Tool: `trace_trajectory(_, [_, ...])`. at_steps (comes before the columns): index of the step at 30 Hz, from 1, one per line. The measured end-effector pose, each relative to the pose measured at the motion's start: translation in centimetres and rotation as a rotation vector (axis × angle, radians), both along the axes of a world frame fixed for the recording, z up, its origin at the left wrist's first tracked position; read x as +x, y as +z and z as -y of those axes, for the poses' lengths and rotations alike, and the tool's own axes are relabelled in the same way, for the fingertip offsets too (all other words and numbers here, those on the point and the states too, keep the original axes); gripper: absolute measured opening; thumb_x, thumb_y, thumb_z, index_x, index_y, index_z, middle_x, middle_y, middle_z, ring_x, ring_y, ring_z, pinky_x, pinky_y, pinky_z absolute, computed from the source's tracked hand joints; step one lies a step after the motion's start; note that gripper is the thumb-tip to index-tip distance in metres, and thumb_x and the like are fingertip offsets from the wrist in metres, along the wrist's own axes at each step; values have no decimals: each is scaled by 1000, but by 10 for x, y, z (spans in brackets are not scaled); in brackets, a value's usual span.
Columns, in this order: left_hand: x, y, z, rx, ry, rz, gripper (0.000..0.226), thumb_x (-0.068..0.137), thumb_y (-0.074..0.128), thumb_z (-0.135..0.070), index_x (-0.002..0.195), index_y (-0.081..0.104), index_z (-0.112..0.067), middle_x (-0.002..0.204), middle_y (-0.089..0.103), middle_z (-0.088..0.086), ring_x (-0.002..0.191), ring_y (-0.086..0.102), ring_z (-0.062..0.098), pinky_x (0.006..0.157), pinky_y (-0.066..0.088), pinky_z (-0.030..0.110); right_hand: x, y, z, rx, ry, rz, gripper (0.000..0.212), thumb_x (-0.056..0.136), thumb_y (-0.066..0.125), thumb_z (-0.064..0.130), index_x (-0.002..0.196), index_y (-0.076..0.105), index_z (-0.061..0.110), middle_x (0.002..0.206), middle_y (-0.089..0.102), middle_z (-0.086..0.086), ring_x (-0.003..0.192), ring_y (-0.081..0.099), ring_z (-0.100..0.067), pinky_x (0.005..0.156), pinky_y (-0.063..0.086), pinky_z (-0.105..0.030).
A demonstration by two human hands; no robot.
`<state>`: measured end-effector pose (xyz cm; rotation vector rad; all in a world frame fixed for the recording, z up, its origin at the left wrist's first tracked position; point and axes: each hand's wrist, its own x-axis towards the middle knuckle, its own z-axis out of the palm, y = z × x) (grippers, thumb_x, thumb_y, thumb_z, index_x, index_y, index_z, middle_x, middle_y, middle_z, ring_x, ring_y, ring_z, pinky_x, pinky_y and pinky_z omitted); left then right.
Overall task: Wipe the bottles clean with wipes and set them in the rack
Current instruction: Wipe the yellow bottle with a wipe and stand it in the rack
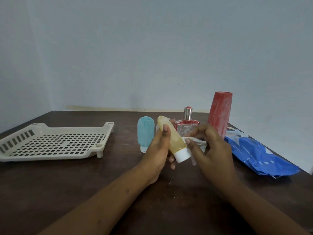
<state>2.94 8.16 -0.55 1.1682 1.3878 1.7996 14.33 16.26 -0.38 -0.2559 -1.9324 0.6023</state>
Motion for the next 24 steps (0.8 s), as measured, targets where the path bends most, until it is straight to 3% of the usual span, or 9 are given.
trace_trajectory(3, [0,0,0,-7,-34,80,75,63,27,-75,130,43,-47,65,65,-6,46,46,7,40,44,22,0,0,-3,-39,-8,8,23,83,69,10,93,55,25,87,65,14,87,61,5,64,44,-5])
trace_trajectory(5, [-3,-2,-2,-28,-20,124,83,54,27,-83,125,49,-44,88,71,2,62,62,13,48,52,30,1,0,-2,-52,6,31,28,82,69,10,92,52,30,86,65,14,85,61,5,64,46,-6])
trace_trajectory(6, [-3,-2,-2,-31,7,152,91,50,29,-89,124,51,-41,100,71,4,77,68,17,60,58,39,1,0,0,-52,20,47,31,82,69,10,91,50,33,86,65,15,85,62,6,64,46,-6])
trace_trajectory(8, [-4,-3,-4,-46,110,236,121,32,39,-101,130,50,-33,117,67,6,105,66,24,93,52,51,1,1,3,-42,53,90,32,83,69,12,90,47,35,86,65,15,85,62,6,64,46,-6])
trace_trajectory(11, [-10,-8,-9,-87,242,323,149,12,43,-103,139,39,-26,126,60,7,115,60,26,103,45,49,0,2,5,-31,66,88,31,83,68,13,90,47,35,87,65,14,84,63,5,63,46,-6])
trace_trajectory(14, [-5,-4,-5,-72,260,267,133,28,38,-102,137,42,-25,127,59,7,117,58,25,104,44,49,1,2,2,-49,62,47,31,83,69,12,90,49,34,84,66,13,80,63,3,62,45,-6])
trace_trajectory(18, [1,4,0,-60,227,262,73,56,30,-79,105,55,-29,113,65,6,110,62,24,99,49,47,1,2,1,-59,51,37,31,83,69,13,89,48,35,83,64,15,83,62,5,63,46,-7])
trace_trajectory(21, [3,5,1,-59,221,279,75,58,31,-77,112,53,-29,113,65,4,110,62,23,100,48,47,0,0,0,-50,45,37,34,83,69,10,88,47,36,82,61,18,85,60,7,63,46,-6])
trace_trajectory(24, [4,6,2,-54,213,308,94,57,32,-77,131,46,-21,122,62,9,112,61,25,102,46,49,-2,-2,0,-40,39,54,37,83,68,8,88,46,37,84,59,21,88,58,10,66,45,-5])
